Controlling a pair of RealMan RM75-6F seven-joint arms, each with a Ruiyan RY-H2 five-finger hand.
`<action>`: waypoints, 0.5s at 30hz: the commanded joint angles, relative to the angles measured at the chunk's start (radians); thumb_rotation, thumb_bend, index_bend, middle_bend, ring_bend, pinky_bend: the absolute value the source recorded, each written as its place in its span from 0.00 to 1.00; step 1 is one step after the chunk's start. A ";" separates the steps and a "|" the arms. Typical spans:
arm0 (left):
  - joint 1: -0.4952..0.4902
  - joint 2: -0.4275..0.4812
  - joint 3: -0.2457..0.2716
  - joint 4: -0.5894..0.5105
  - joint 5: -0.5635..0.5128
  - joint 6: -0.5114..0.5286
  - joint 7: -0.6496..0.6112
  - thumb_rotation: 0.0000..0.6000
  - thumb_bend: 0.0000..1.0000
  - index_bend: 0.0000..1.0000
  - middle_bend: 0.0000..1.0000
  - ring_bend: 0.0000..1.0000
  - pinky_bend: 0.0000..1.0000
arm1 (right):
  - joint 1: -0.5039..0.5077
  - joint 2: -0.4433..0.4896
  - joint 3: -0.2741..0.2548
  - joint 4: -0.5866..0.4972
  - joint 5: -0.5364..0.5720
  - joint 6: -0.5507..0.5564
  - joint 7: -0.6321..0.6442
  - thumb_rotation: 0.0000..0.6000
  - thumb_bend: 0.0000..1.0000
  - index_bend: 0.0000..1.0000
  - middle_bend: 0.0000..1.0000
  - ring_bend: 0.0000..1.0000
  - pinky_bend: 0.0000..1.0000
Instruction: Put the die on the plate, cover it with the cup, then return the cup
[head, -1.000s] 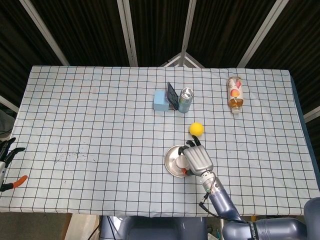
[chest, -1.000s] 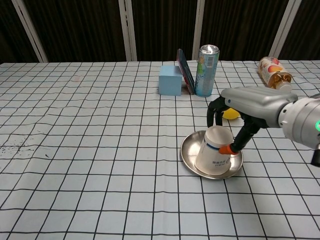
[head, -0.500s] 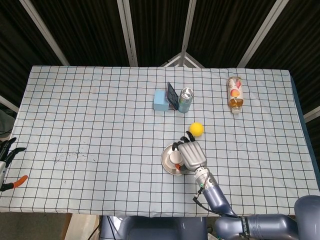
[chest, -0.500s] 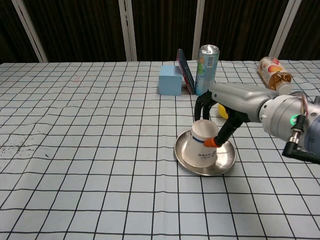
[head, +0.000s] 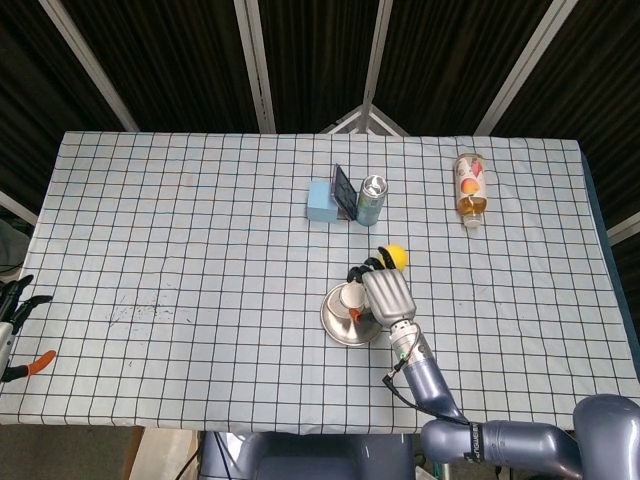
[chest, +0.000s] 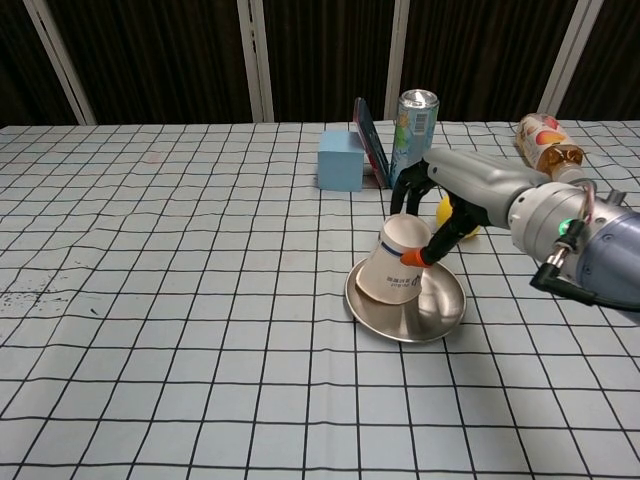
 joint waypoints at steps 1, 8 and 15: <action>0.000 0.000 0.000 0.000 -0.001 0.000 0.000 1.00 0.30 0.21 0.00 0.00 0.02 | -0.007 -0.002 -0.006 0.026 -0.013 0.005 -0.001 1.00 0.28 0.58 0.46 0.23 0.00; 0.000 -0.001 0.001 -0.002 -0.001 -0.002 0.006 1.00 0.30 0.22 0.00 0.00 0.02 | -0.029 0.055 -0.036 -0.006 -0.020 -0.012 -0.015 1.00 0.28 0.59 0.46 0.23 0.00; 0.001 -0.002 0.003 -0.007 0.002 0.000 0.015 1.00 0.30 0.22 0.00 0.00 0.02 | -0.051 0.122 -0.074 -0.108 -0.058 -0.016 -0.036 1.00 0.29 0.62 0.46 0.23 0.00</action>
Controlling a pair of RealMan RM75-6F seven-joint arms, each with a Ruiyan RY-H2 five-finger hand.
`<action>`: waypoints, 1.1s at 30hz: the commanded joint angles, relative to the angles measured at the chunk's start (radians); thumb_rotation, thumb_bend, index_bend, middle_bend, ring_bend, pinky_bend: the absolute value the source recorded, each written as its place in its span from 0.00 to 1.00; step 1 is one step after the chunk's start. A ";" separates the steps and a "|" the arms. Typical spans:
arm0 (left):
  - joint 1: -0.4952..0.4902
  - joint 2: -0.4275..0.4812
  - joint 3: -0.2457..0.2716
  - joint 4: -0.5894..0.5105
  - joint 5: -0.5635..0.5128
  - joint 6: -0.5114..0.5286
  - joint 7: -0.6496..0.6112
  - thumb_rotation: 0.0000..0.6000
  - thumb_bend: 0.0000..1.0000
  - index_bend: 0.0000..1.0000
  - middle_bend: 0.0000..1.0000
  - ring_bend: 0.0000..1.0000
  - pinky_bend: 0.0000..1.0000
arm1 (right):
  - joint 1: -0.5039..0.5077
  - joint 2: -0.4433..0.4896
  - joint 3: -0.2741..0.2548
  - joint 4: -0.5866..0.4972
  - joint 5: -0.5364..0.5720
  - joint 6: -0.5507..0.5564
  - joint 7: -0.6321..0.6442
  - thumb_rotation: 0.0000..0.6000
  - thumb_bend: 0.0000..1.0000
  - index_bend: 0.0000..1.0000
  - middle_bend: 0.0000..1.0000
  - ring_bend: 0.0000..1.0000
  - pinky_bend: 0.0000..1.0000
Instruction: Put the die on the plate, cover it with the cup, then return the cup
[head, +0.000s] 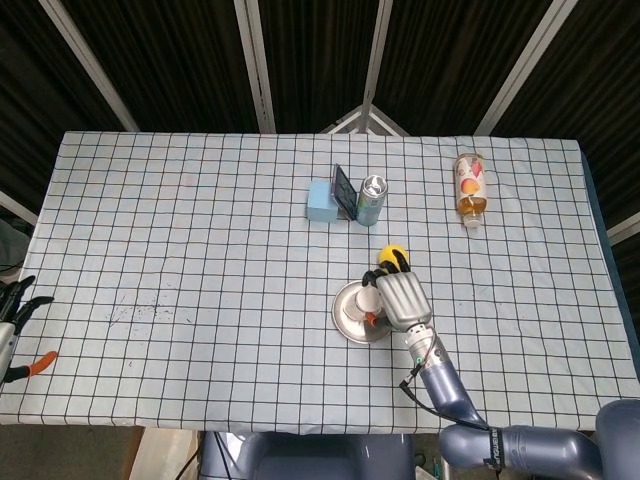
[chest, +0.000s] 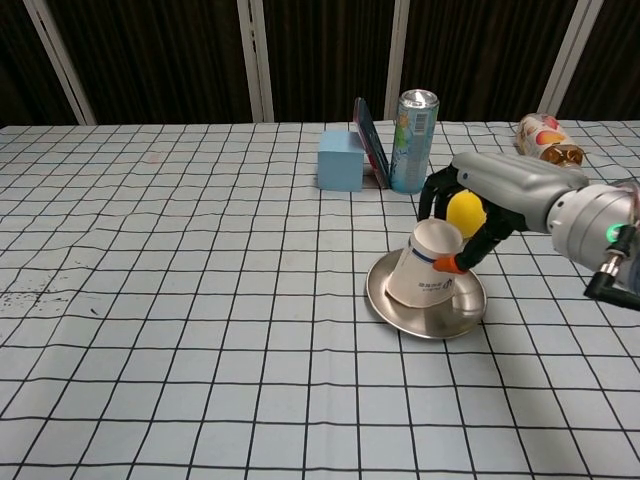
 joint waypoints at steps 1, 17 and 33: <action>0.001 0.000 0.000 -0.001 0.001 0.002 0.001 1.00 0.30 0.22 0.00 0.00 0.02 | -0.012 0.032 -0.026 -0.049 -0.026 0.000 -0.023 1.00 0.29 0.63 0.46 0.23 0.00; 0.003 0.005 0.001 0.002 0.006 0.008 -0.015 1.00 0.30 0.23 0.00 0.00 0.02 | 0.003 0.072 -0.044 -0.228 -0.035 -0.030 -0.091 1.00 0.29 0.65 0.47 0.23 0.00; 0.002 0.004 0.001 0.002 0.001 0.003 -0.008 1.00 0.30 0.23 0.00 0.00 0.02 | 0.034 0.017 -0.011 -0.112 -0.006 -0.072 -0.052 1.00 0.29 0.65 0.47 0.23 0.00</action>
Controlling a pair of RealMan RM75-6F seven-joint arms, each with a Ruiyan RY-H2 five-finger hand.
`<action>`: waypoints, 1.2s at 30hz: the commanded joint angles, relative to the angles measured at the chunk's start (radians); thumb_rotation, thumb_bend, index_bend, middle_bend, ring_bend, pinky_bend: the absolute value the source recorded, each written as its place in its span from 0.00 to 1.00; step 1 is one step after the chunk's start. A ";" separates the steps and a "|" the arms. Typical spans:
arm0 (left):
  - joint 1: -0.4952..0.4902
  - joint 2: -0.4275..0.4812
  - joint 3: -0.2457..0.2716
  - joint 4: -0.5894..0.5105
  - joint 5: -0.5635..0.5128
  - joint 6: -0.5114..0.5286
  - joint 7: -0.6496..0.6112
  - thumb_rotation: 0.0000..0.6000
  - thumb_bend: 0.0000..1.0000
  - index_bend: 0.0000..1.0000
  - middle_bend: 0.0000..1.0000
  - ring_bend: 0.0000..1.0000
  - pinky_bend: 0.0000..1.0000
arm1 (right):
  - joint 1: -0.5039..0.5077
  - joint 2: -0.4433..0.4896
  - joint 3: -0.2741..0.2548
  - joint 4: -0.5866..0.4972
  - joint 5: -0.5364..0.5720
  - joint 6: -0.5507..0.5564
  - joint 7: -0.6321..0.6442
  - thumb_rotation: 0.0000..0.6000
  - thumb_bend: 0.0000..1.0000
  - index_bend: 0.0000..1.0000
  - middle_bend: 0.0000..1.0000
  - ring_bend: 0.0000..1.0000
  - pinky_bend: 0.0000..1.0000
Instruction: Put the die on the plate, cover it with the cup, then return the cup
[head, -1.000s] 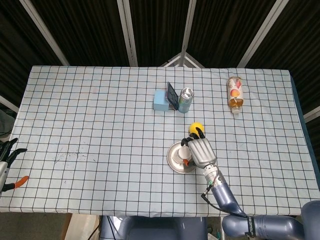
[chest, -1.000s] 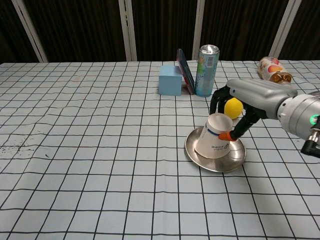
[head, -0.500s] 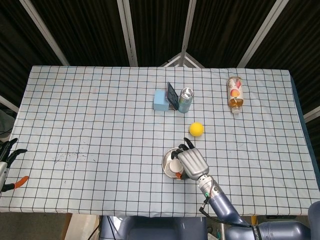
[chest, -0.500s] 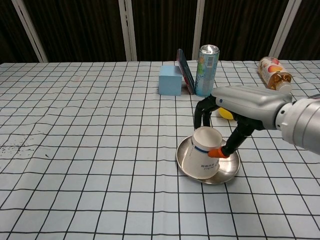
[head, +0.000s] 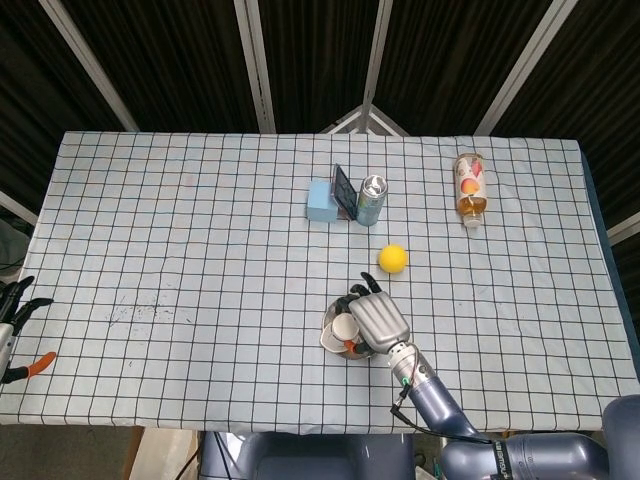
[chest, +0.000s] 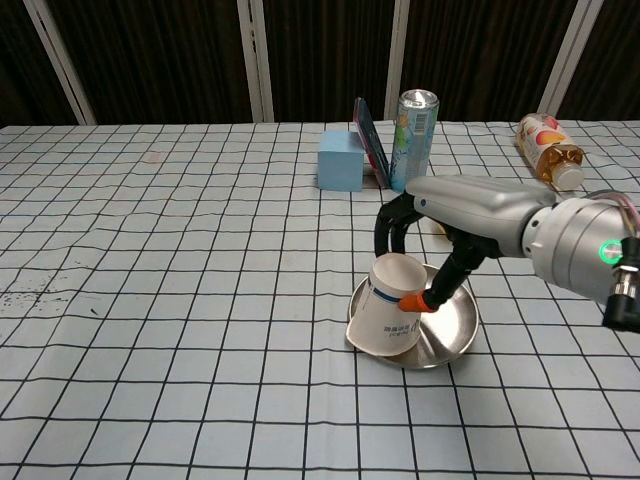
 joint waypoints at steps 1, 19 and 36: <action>0.000 -0.001 -0.001 -0.001 -0.002 0.000 0.002 1.00 0.30 0.23 0.00 0.00 0.02 | 0.005 -0.015 0.008 0.041 -0.012 -0.002 0.015 1.00 0.29 0.65 0.47 0.23 0.00; -0.004 -0.006 -0.001 -0.006 -0.007 -0.009 0.024 1.00 0.30 0.24 0.00 0.00 0.02 | -0.019 -0.071 0.007 0.228 -0.133 0.012 0.152 1.00 0.29 0.65 0.47 0.23 0.00; -0.003 -0.005 0.001 -0.011 -0.007 -0.009 0.030 1.00 0.30 0.24 0.00 0.00 0.02 | -0.083 -0.026 -0.054 0.266 -0.265 0.067 0.170 1.00 0.29 0.67 0.47 0.23 0.00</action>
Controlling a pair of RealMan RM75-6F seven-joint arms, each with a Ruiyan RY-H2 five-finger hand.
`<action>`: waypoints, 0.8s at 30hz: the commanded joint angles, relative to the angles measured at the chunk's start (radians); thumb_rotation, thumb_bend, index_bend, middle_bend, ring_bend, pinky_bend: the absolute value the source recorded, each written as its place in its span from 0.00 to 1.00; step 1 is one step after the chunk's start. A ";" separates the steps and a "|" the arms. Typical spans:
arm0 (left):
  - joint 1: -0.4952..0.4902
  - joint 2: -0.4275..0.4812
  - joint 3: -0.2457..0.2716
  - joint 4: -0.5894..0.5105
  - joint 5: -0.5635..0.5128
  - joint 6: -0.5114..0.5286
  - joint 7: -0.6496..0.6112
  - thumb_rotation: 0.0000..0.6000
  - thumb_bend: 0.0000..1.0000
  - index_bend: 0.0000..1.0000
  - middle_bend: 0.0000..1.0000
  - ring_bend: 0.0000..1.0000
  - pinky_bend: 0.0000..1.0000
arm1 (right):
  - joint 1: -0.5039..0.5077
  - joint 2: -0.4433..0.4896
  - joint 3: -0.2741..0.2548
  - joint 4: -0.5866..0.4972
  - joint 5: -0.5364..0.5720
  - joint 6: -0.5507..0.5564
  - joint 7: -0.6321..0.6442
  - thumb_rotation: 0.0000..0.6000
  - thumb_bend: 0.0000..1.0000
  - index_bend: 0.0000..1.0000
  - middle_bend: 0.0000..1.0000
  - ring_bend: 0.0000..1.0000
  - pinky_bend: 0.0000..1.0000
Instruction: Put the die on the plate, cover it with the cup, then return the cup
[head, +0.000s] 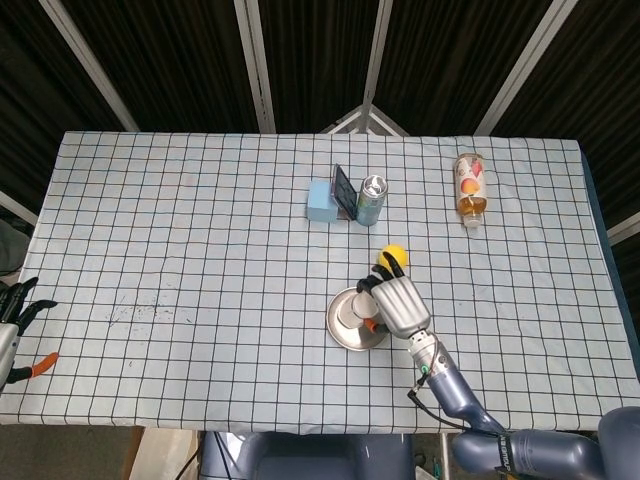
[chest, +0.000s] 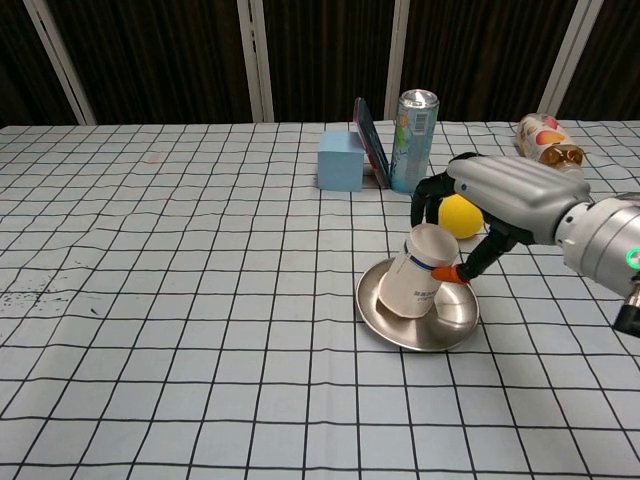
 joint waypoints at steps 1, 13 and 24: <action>0.000 0.000 0.000 -0.001 0.000 0.001 0.000 1.00 0.30 0.24 0.00 0.00 0.02 | -0.015 0.016 -0.018 -0.011 -0.015 0.010 -0.017 1.00 0.29 0.67 0.47 0.23 0.00; 0.003 0.000 0.004 -0.002 0.009 0.007 0.001 1.00 0.30 0.25 0.00 0.00 0.02 | -0.034 0.117 -0.063 -0.217 0.052 -0.035 -0.176 1.00 0.29 0.70 0.48 0.23 0.00; 0.005 0.007 0.006 0.002 0.014 0.010 -0.019 1.00 0.30 0.25 0.00 0.00 0.02 | -0.029 0.094 -0.061 -0.283 0.030 -0.018 -0.244 1.00 0.29 0.71 0.48 0.23 0.00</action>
